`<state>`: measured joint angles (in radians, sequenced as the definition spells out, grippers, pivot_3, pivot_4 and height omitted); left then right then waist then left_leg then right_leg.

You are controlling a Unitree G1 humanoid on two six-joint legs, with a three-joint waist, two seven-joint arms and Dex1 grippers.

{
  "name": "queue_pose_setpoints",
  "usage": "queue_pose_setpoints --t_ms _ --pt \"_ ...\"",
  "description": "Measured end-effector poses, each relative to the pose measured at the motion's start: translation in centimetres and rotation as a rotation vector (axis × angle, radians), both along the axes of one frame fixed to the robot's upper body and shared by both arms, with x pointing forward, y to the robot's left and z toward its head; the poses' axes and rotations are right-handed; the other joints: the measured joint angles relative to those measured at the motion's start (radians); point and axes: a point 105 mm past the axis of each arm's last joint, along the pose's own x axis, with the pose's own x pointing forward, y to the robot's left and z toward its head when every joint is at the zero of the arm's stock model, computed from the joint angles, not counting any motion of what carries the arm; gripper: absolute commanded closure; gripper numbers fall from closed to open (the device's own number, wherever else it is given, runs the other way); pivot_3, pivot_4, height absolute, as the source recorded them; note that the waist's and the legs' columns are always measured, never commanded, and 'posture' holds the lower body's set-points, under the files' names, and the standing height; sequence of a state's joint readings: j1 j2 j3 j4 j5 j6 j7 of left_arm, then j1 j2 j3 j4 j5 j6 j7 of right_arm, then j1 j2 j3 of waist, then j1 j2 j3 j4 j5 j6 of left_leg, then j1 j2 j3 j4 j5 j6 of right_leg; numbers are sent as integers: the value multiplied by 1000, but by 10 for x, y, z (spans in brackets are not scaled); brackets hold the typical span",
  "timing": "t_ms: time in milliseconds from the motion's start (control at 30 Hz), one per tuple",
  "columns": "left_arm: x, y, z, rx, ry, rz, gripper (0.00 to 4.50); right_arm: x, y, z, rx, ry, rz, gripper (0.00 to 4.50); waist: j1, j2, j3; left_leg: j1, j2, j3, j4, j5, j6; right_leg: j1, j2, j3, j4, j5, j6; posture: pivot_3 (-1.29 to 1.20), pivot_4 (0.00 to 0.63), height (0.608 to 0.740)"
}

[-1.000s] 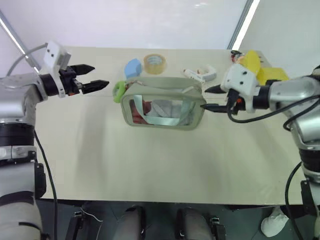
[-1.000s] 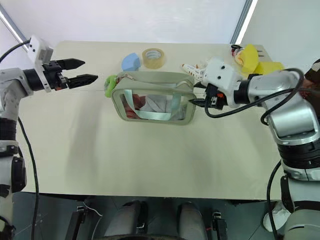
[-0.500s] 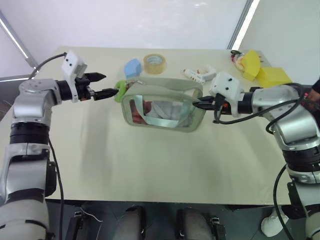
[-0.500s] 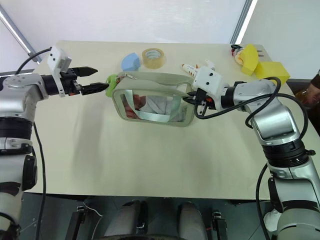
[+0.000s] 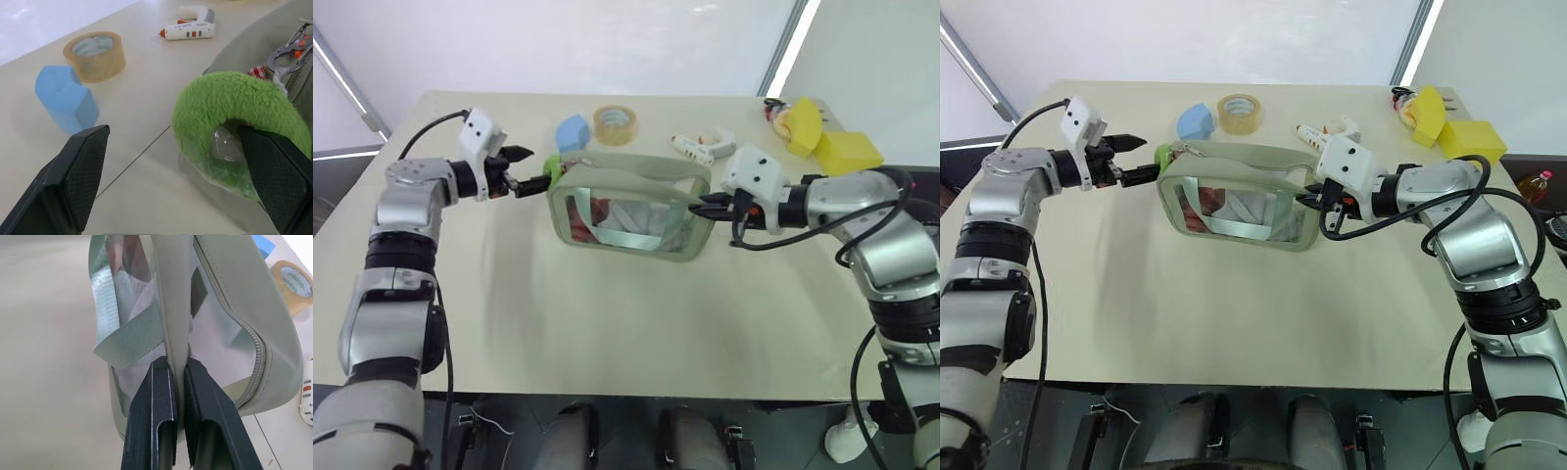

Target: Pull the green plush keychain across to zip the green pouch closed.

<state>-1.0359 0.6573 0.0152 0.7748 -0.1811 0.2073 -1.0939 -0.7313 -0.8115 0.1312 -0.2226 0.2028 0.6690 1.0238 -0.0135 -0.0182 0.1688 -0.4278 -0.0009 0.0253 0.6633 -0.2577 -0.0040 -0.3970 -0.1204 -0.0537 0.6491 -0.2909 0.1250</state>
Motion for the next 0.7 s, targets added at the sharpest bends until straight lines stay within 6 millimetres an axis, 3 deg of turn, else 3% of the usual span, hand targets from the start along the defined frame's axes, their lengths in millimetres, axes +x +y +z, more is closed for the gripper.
queue_pose_setpoints --t_ms 100,267,400,500,700 --pt "0 -1 -2 11 -2 -11 1766 0 0 0 0 0 -1 4500 0 0 0 0 0 0 0 0 0 0 0 0 0 0 0 0 150 740" --pt "4 2 -15 9 28 19 4404 0 0 0 -1 -2 0 4500 0 0 0 0 0 0 0 0 0 0 0 0 0 0 0 0 150 740" --pt "3 -3 -11 -21 49 -8 4461 0 -1 0 -6 -4 -3 4500 0 0 0 0 0 0 0 0 0 0 0 0 0 0 0 0 150 740" --pt "4 -10 13 -97 43 -35 4461 1 -3 1 -2 -11 -11 4500 0 0 0 0 0 0 0 0 0 0 0 0 0 0 0 0 150 740" --pt "-21 -42 52 -177 28 -254 4461 4 -3 0 5 -19 -13 4500 -1 0 0 0 0 -1 0 0 0 0 0 0 0 0 0 0 150 740"
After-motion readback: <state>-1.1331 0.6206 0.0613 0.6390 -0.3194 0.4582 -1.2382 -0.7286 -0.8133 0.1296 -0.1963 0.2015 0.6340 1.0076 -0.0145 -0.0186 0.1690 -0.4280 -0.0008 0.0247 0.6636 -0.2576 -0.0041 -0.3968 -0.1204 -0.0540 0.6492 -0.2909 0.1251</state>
